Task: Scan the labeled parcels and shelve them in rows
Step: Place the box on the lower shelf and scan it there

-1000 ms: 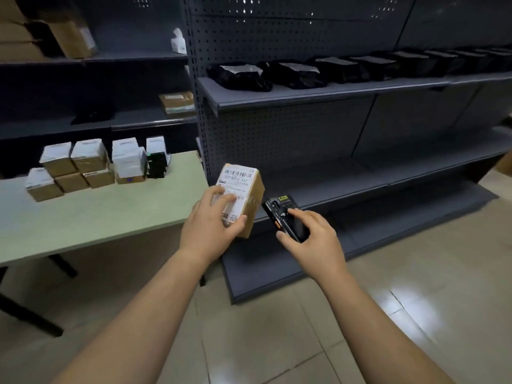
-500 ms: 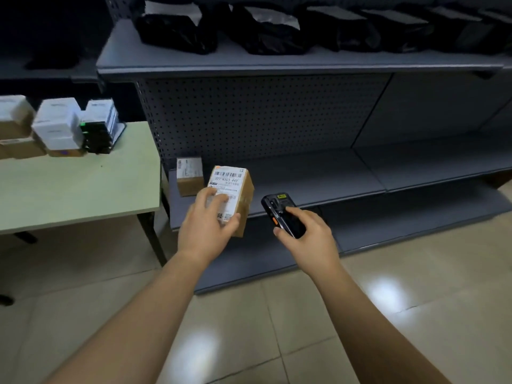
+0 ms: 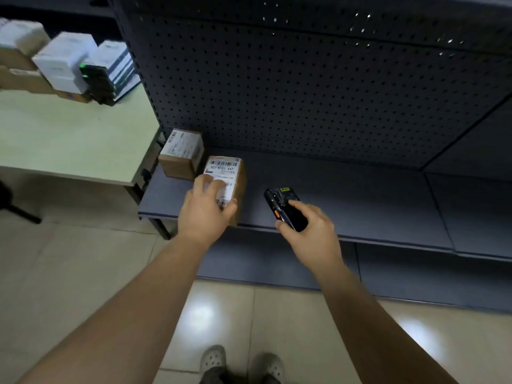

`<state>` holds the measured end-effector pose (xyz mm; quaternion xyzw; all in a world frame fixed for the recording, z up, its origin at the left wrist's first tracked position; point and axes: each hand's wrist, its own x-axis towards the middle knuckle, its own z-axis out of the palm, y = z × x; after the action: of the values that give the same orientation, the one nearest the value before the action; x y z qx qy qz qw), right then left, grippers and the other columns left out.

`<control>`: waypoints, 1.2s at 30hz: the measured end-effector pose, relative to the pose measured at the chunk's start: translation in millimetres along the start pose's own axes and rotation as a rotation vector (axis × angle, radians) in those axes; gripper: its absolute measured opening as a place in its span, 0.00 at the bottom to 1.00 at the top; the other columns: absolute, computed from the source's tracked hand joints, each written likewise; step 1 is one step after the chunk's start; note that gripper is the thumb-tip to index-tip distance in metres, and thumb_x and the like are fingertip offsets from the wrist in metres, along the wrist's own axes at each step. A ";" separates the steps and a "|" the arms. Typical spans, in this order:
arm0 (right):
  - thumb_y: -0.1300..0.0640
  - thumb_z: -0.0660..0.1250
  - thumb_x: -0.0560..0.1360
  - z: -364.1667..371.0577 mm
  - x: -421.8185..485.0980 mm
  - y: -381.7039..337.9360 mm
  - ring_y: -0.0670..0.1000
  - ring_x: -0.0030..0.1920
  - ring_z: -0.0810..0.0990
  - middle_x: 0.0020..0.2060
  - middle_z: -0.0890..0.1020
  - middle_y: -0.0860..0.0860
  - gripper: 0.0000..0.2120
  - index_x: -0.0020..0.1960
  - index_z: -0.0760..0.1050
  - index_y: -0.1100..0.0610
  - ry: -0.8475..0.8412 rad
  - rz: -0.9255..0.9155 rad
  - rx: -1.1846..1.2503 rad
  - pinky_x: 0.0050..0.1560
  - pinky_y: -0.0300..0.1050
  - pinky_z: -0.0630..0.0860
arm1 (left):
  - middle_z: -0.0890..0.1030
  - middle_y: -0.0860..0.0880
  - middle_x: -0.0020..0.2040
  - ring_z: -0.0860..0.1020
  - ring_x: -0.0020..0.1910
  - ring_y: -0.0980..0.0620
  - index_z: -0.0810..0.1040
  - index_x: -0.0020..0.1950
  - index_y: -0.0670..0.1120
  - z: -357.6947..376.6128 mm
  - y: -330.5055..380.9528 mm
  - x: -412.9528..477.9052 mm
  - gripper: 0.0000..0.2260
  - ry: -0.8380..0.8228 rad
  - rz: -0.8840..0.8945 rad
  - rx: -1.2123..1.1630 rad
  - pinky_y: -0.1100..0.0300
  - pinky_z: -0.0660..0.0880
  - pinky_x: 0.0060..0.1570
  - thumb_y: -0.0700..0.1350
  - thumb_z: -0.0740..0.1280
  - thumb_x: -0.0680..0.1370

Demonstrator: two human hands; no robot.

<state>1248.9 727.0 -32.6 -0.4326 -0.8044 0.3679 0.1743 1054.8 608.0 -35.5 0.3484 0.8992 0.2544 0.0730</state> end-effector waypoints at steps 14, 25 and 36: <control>0.47 0.74 0.72 44.1 70.2 45.7 0.45 0.54 0.77 0.54 0.78 0.43 0.23 0.65 0.76 0.46 -0.015 -0.066 0.036 0.55 0.45 0.76 | 0.65 0.42 0.72 0.70 0.62 0.37 0.72 0.69 0.47 76.3 -28.6 91.3 0.24 0.006 -0.020 0.122 0.44 0.74 0.57 0.54 0.68 0.76; 0.47 0.74 0.71 46.4 96.8 57.1 0.46 0.56 0.77 0.55 0.78 0.43 0.23 0.65 0.76 0.45 0.048 -0.034 0.016 0.56 0.51 0.78 | 0.67 0.44 0.71 0.71 0.61 0.36 0.74 0.67 0.46 90.3 -32.7 141.4 0.24 0.054 0.026 0.116 0.44 0.74 0.54 0.55 0.69 0.75; 0.47 0.75 0.71 32.3 72.7 34.1 0.45 0.54 0.77 0.55 0.78 0.44 0.23 0.64 0.77 0.47 0.055 -0.099 -0.005 0.53 0.44 0.76 | 0.66 0.47 0.74 0.66 0.69 0.39 0.70 0.72 0.52 57.4 -31.7 131.2 0.32 -0.003 0.097 0.075 0.41 0.67 0.65 0.68 0.56 0.73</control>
<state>1207.9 784.8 -82.4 -0.4028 -0.8206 0.3448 0.2133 955.9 698.5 -94.9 0.3944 0.8901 0.2231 0.0489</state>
